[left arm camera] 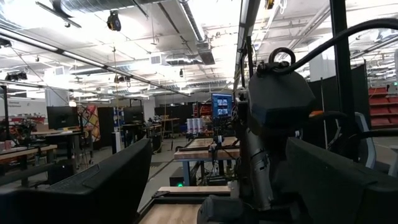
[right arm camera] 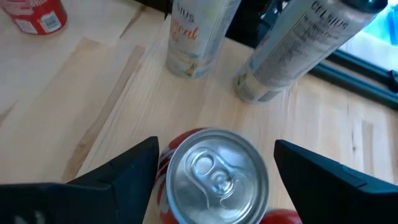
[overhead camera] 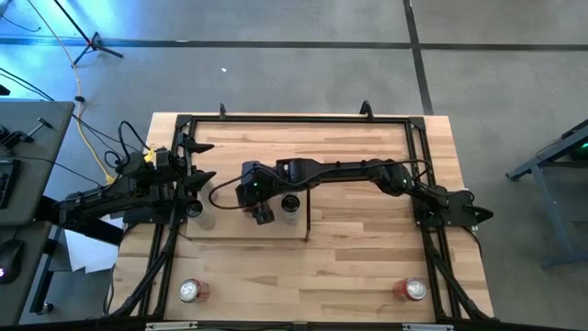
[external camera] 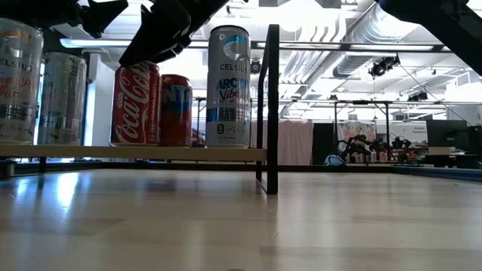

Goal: Place canned beverage on shelf
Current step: Put the right red white soda can on the shelf

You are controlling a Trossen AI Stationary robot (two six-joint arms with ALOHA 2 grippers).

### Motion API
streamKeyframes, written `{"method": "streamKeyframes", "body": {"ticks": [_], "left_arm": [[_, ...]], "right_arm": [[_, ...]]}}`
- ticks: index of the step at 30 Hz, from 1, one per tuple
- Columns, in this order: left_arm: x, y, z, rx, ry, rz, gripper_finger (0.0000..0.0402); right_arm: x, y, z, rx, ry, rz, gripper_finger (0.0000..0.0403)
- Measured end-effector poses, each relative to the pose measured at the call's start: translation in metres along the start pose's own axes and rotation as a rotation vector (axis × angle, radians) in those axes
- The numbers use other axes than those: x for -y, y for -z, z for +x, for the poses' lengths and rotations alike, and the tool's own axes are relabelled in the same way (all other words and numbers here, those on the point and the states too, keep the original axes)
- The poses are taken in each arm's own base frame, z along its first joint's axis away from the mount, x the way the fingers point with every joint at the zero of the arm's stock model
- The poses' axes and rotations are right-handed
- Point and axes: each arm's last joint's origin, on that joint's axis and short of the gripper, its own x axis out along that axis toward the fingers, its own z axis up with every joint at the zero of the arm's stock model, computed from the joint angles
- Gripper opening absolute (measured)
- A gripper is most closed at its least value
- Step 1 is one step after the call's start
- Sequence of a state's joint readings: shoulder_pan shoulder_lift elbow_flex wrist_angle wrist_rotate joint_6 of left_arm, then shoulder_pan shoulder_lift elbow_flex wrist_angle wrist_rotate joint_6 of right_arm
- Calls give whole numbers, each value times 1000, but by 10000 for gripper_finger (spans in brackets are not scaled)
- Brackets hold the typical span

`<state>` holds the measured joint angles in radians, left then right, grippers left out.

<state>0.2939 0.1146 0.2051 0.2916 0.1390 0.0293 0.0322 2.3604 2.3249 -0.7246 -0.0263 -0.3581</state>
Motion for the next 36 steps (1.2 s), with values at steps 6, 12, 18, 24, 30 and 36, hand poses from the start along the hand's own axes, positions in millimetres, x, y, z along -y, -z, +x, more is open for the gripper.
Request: {"method": "streamKeyframes", "body": {"ticks": [6, 12, 18, 24, 30, 36], "left_arm": [[0, 0, 0, -2, -1, 0, 346], [0, 0, 0, -4, 0, 0, 346], [0, 0, 0, -4, 0, 0, 346], [0, 0, 0, -4, 0, 0, 346], [0, 0, 0, -4, 0, 0, 346], [0, 0, 0, -4, 0, 0, 346]], "right_arm": [[-1, 1, 0, -11, -9, 16, 304], [-2, 4, 0, -40, -21, 44, 304], [0, 6, 0, -53, -17, 50, 302], [1, 6, 0, -54, -14, 74, 280], [1, 5, -1, -47, -15, 78, 265], [7, 3, -1, -11, 4, 81, 259]]}}
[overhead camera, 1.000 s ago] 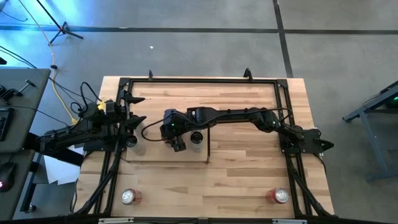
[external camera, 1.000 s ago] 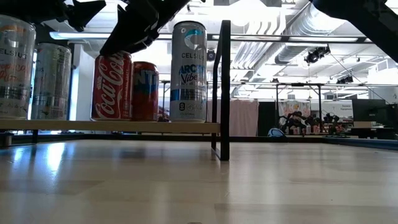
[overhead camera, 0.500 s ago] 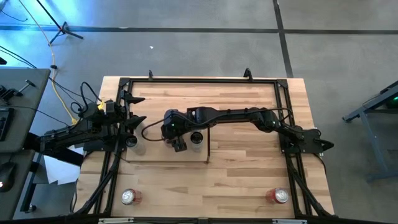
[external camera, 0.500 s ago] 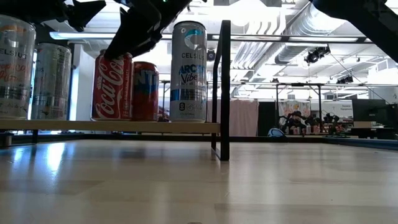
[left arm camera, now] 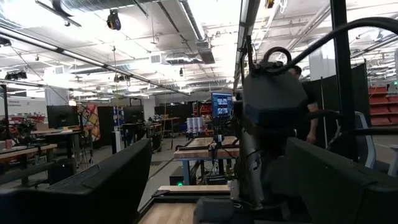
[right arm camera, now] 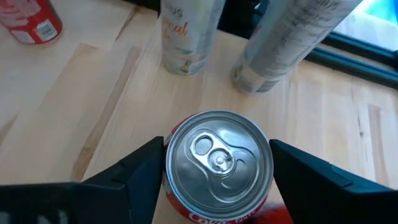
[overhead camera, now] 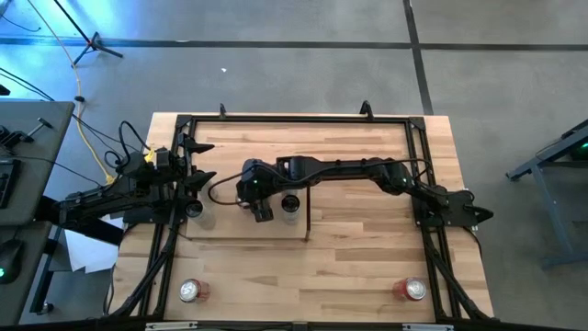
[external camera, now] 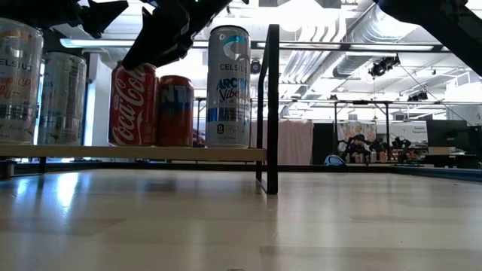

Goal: Place canned beverage on shelf
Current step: Put the right red white soda can on the shelf

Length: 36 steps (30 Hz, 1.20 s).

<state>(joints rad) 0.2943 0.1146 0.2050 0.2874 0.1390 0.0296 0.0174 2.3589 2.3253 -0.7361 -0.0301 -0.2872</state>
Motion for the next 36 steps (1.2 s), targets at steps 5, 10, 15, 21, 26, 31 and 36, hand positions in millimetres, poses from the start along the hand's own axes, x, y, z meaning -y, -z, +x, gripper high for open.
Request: {"method": "streamKeyframes", "body": {"ticks": [5, 10, 15, 21, 26, 31, 36], "left_arm": [[0, 0, 0, 0, 0, 0, 346], [0, 0, 0, 1, 0, 0, 346], [0, 0, 0, 0, 0, 0, 346], [0, 0, 0, 1, 0, 0, 346], [0, 0, 0, 0, 0, 0, 346], [0, 0, 0, 0, 0, 0, 346], [0, 0, 0, 0, 0, 0, 346]], "right_arm": [[7, 1, 0, 10, 9, 9, 256], [11, 2, -1, 29, -49, 49, 256], [9, 1, -1, 36, -80, 68, 257], [8, -2, 0, 77, -112, 61, 258], [10, -4, -1, 108, -108, 60, 258], [13, -6, -1, 127, -99, 60, 259], [10, -5, -1, 108, -101, 80, 259]]}}
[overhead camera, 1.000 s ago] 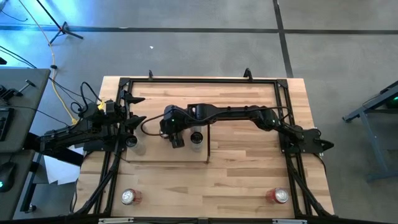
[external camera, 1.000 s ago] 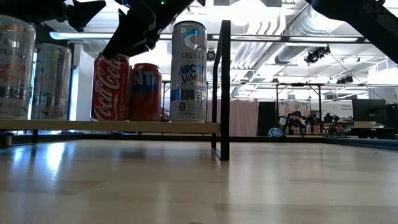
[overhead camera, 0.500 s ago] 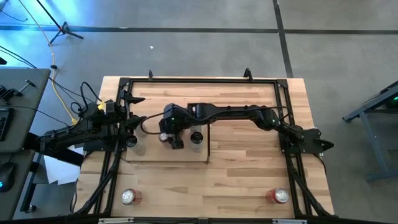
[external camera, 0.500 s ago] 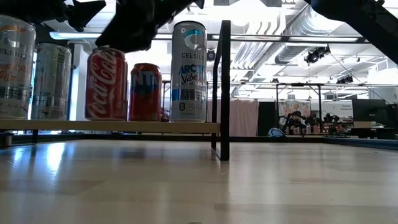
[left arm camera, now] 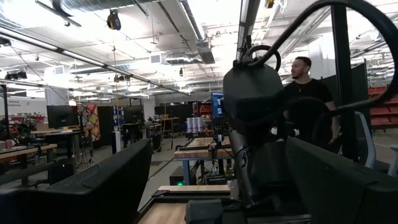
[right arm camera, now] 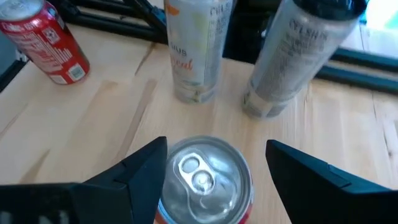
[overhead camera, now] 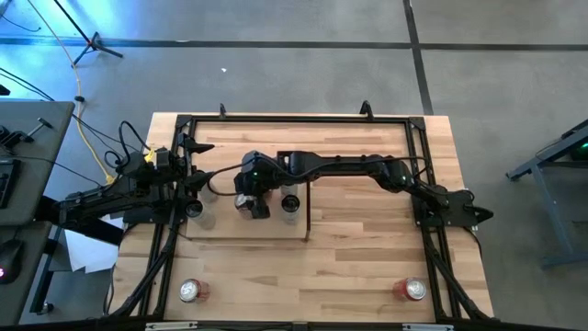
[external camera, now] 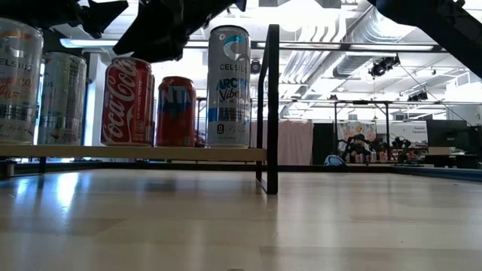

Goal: Place canned beverage on shelf
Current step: Put the right red white soda can on the shelf

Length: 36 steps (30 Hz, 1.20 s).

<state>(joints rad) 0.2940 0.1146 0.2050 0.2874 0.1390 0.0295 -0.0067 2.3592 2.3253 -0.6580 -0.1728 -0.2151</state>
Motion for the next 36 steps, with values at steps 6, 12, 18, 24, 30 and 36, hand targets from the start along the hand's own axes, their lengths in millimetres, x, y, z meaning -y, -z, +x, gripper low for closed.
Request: {"method": "streamKeyframes", "body": {"ticks": [6, 12, 18, 24, 30, 36], "left_arm": [[0, 0, 0, 0, 0, 0, 346], [0, 0, 0, 0, 0, 0, 346], [0, 0, 0, -4, -1, -1, 346], [0, 1, 0, -5, 0, -1, 346], [0, 0, 0, -5, 0, -1, 346], [0, 0, 0, -5, 0, -1, 346]], "right_arm": [[-6, 2, -2, -63, 47, 34, 259], [-16, -11, -12, -27, 68, -8, 259], [-18, -8, -16, -69, 50, 111, 259], [-18, -5, -17, -99, 64, 169, 271], [-15, -1, -18, -130, 85, 201, 297], [-15, -1, -18, -131, 82, 185, 317]]}}
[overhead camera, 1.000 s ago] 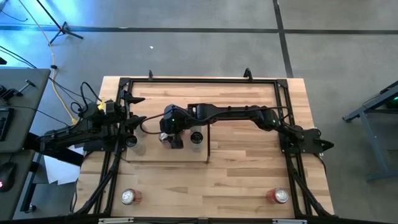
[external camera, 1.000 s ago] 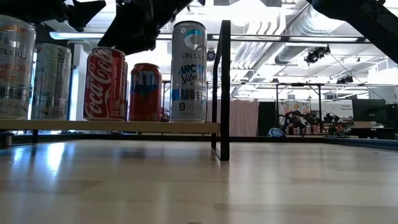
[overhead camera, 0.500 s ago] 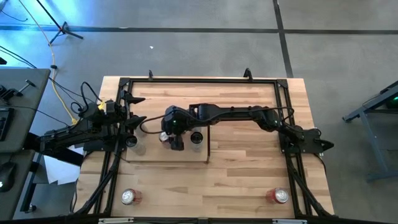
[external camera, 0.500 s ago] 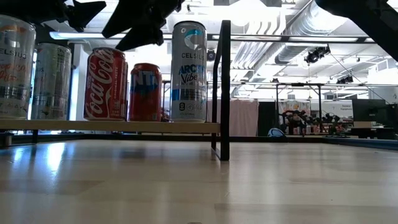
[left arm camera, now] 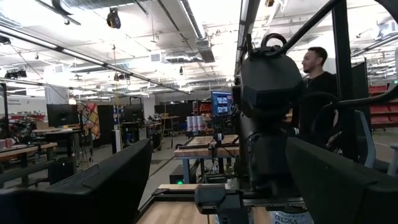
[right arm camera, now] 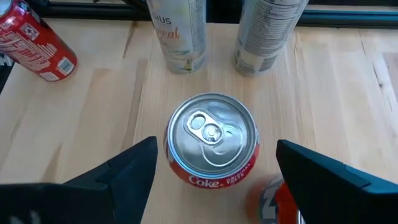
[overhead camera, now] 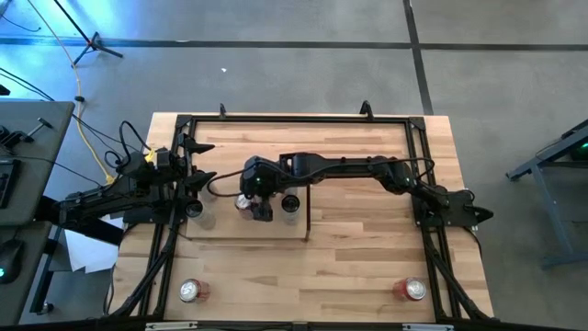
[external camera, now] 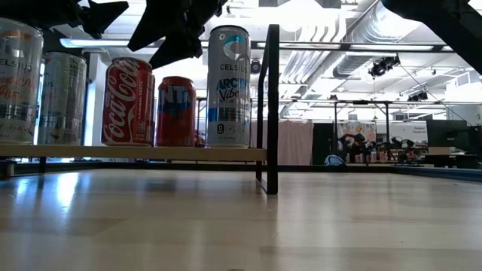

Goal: Place canned beverage on shelf
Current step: Put the right red white soda can on the shelf

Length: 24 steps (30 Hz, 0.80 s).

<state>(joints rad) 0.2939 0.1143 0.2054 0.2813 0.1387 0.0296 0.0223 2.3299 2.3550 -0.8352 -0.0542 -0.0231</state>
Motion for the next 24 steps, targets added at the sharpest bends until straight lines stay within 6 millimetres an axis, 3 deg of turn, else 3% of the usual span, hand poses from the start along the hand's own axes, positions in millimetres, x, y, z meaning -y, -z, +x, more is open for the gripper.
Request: {"method": "streamKeyframes", "body": {"ticks": [14, 24], "left_arm": [[0, 0, 0, 0, 0, 0, 346], [0, 0, 0, -1, 0, 0, 346]], "right_arm": [[-6, 2, 0, -25, -15, -35, 319], [-5, 8, 14, -51, -21, -48, 319]]}}
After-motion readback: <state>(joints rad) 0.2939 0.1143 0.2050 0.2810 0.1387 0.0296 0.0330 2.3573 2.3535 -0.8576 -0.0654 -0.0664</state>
